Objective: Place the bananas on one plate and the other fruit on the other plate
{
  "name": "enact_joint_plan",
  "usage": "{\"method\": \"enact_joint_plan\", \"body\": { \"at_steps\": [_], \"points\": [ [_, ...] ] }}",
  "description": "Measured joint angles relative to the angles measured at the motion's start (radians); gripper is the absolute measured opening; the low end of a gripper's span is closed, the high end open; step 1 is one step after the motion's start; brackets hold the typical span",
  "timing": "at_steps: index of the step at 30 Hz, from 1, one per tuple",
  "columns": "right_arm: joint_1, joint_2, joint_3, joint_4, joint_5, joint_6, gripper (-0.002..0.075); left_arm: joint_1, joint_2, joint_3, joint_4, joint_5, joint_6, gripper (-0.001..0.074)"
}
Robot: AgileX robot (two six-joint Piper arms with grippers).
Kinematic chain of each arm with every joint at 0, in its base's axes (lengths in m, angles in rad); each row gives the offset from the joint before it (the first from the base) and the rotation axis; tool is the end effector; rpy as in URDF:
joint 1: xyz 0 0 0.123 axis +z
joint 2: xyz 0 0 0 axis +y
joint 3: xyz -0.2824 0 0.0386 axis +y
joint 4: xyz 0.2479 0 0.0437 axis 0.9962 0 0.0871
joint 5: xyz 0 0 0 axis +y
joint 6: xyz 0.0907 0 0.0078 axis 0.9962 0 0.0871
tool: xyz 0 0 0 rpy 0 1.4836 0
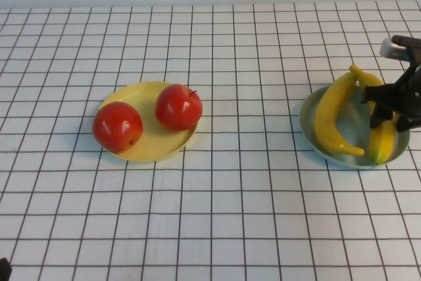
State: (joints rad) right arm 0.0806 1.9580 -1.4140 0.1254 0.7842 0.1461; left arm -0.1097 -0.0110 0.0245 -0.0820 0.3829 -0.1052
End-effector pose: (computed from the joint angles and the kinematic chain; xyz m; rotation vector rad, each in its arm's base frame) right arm 0.4047 0.0408 0.1933 0.1966 2.8125 0.1979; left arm 0.0517 -0.0085 0.1711 -0.0464 1.8845 -0.2284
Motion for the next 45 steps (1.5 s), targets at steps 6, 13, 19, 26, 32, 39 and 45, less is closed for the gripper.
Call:
{"method": "enact_joint_plan", "body": {
  "at_steps": [6, 13, 19, 26, 32, 39, 45],
  "points": [
    [0.0, -0.018, 0.001, 0.01, 0.002, -0.01, 0.0367, 0.0, 0.0, 0.0, 0.0, 0.0, 0.0, -0.0005],
    [0.019, -0.212, 0.018, 0.022, -0.053, -0.013, 0.0351, 0.0, 0.0, 0.0, 0.0, 0.0, 0.0, -0.0005],
    [0.099, -0.513, 0.213, 0.023, -0.284, -0.014, 0.0077, 0.0, 0.0, 0.0, 0.0, 0.0, 0.0, -0.0005],
    [0.256, -0.884, 0.524, 0.007, -0.49, -0.058, -0.0008, 0.0, 0.0, 0.0, 0.0, 0.0, 0.0, -0.0005],
    [0.284, -1.116, 0.656, 0.018, -0.301, -0.06, -0.0014, 0.0, 0.0, 0.0, 0.0, 0.0, 0.0, -0.0005],
    [0.284, -1.365, 0.803, -0.025, -0.302, -0.088, -0.0014, 0.0, 0.0, 0.0, 0.0, 0.0, 0.0, -0.0005],
    [0.284, -1.482, 1.006, -0.056, -0.573, -0.089, -0.0014, 0.0, 0.0, 0.0, 0.0, 0.0, 0.0, -0.0005]
  ]
}}
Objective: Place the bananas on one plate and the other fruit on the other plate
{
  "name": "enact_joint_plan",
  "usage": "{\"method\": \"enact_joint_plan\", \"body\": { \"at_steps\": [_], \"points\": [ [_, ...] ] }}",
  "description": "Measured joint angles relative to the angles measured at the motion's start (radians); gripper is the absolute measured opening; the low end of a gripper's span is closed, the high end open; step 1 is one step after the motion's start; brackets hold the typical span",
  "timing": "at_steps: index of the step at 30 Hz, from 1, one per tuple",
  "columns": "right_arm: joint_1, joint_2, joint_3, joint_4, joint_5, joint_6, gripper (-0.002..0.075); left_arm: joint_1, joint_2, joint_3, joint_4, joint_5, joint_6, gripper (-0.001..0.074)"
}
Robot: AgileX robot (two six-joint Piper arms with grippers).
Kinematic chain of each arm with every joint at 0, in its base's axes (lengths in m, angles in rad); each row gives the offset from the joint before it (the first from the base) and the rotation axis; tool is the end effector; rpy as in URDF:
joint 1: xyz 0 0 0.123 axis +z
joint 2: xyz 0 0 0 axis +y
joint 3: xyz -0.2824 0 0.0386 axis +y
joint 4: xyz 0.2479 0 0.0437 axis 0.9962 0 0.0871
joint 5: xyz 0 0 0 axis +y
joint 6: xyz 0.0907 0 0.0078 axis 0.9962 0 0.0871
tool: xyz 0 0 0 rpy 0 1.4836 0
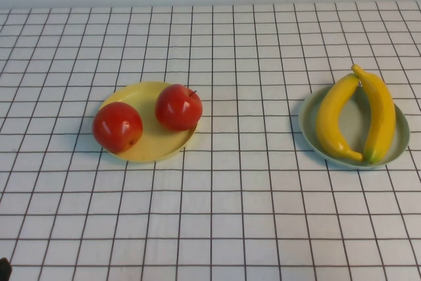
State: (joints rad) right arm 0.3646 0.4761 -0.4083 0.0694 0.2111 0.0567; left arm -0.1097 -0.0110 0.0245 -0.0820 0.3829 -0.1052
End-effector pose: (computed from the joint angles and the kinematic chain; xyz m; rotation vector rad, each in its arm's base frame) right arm 0.0989 0.0392 0.2961 -0.2233 1.7624 0.3674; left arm 0.0517 -0.0085 0.1711 -0.0464 1.8845 -0.2284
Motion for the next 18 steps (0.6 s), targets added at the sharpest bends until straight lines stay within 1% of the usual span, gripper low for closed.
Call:
{"method": "enact_joint_plan", "body": {
  "at_steps": [2, 4, 7, 13, 15, 18],
  "points": [
    [-0.002, -0.025, 0.064, 0.0, -0.082, -0.002, -0.0014, 0.0, 0.0, 0.0, 0.0, 0.0, 0.0, -0.0005],
    [-0.021, -0.068, 0.133, 0.0, -0.111, -0.001, -0.0014, 0.0, 0.0, 0.0, 0.0, 0.0, 0.0, -0.0005],
    [-0.083, -0.149, 0.224, 0.0, -0.124, -0.001, -0.0014, 0.0, 0.0, 0.0, 0.0, 0.0, 0.0, -0.0005],
    [-0.24, -0.326, 0.406, 0.0, -0.126, -0.002, -0.0014, 0.0, 0.0, 0.0, 0.0, 0.0, 0.0, -0.0005],
    [-0.281, -0.381, 0.43, 0.007, -0.11, -0.002, -0.0014, 0.0, 0.0, 0.0, 0.0, 0.0, 0.0, -0.0005],
    [-0.314, -0.439, 0.431, 0.021, -0.026, -0.002, -0.0014, 0.0, 0.0, 0.0, 0.0, 0.0, 0.0, -0.0005]
  ]
}}
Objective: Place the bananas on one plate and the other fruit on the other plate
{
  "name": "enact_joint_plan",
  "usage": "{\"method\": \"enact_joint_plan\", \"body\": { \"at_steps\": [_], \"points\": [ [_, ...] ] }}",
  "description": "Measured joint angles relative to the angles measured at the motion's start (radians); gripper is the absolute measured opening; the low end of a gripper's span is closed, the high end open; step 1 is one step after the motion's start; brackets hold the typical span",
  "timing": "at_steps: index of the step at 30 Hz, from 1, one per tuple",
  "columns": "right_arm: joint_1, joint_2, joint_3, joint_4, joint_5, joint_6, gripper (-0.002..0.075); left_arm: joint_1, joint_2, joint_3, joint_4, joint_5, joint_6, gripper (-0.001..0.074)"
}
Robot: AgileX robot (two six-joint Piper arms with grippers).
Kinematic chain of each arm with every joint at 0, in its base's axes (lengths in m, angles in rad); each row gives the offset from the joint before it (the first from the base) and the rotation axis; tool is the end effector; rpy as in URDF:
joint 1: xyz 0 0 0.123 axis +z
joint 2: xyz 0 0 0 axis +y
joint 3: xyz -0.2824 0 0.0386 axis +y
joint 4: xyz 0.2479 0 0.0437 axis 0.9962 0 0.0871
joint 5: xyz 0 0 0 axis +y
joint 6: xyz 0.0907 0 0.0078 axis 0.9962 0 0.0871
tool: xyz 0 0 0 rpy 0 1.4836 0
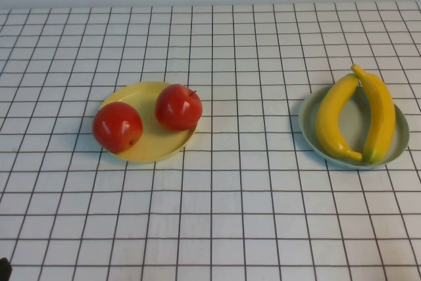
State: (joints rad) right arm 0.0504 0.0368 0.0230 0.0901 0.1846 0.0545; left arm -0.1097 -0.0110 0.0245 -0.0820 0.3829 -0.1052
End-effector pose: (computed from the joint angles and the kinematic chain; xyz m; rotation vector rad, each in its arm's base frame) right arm 0.0590 0.0045 0.1865 0.0679 1.7284 0.1570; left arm 0.0517 -0.0085 0.1711 -0.0464 1.8845 -0.2284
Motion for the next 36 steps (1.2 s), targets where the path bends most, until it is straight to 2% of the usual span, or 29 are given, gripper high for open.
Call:
{"method": "enact_joint_plan", "body": {
  "at_steps": [9, 16, 36],
  "points": [
    [-0.009, -0.033, 0.002, 0.007, 0.18, -0.007, -0.0015, 0.0, 0.0, 0.0, 0.0, 0.0, 0.0, -0.0005],
    [-0.009, -0.044, 0.002, 0.001, 0.204, -0.054, -0.0015, 0.0, 0.0, 0.0, 0.0, 0.0, 0.0, -0.0005],
    [0.013, -0.044, 0.002, 0.02, 0.204, -0.054, -0.0015, 0.0, 0.0, 0.0, 0.0, 0.0, 0.0, -0.0005]
  ]
}}
